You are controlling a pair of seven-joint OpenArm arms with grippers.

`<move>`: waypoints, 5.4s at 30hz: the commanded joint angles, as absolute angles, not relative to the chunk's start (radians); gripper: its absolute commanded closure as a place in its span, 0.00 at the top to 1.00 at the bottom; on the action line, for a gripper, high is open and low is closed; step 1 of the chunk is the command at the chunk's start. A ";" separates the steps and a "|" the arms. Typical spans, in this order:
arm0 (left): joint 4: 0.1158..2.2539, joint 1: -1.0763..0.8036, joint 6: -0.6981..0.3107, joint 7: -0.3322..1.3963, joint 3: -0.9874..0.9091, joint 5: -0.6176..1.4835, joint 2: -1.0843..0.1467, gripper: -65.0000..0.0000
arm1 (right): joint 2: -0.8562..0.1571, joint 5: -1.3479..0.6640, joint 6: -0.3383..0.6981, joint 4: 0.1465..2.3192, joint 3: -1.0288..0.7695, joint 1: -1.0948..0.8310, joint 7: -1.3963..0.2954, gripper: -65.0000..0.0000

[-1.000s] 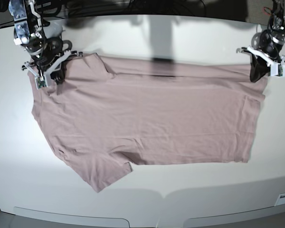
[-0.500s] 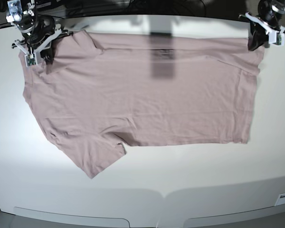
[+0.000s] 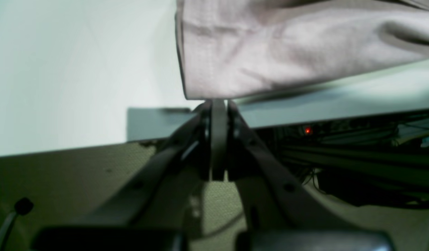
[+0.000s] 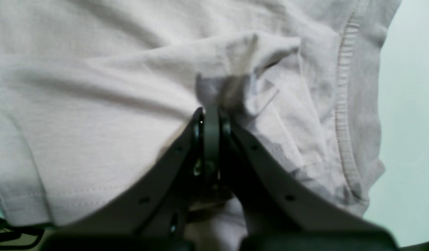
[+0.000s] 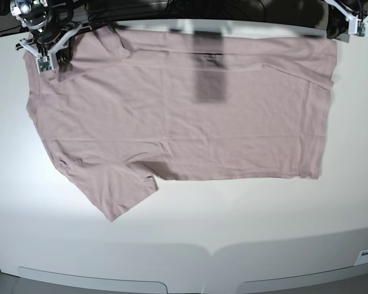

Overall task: Fold the T-shirt properly
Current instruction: 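Drag the shirt toward the robot with both grippers, then release, then move the left gripper to the shirt's side edge and grasp it, then move the right gripper to the sleeve edge and grasp it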

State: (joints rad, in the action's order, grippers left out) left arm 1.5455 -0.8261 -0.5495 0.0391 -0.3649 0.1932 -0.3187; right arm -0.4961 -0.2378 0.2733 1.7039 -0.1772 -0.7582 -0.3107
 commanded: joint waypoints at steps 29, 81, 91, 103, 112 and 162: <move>1.666 -0.390 -0.615 0.150 -0.516 0.191 -0.336 0.00 | -0.507 -0.247 0.255 1.902 -0.274 -0.488 -0.320 0.00; 0.548 0.438 -0.611 0.108 0.087 0.236 -0.408 0.38 | -0.507 -0.247 0.344 1.902 -0.274 -0.466 -0.428 0.34; 0.540 0.437 -0.630 0.193 0.087 0.246 -0.383 0.25 | -0.507 -0.246 0.344 1.902 -0.274 -0.465 -0.411 0.34; 0.540 0.437 -0.629 0.190 0.087 0.329 -0.394 0.00 | -0.508 -0.247 0.379 1.869 -0.274 -0.333 -0.408 0.35; 0.540 0.437 -0.630 0.193 0.087 0.334 -0.382 0.00 | -0.516 -0.397 0.462 1.515 -0.222 -0.022 -0.502 0.43; 0.540 0.413 -0.630 0.158 0.087 0.334 -0.360 0.00 | -0.411 -0.091 0.594 0.496 0.191 0.681 -0.609 0.00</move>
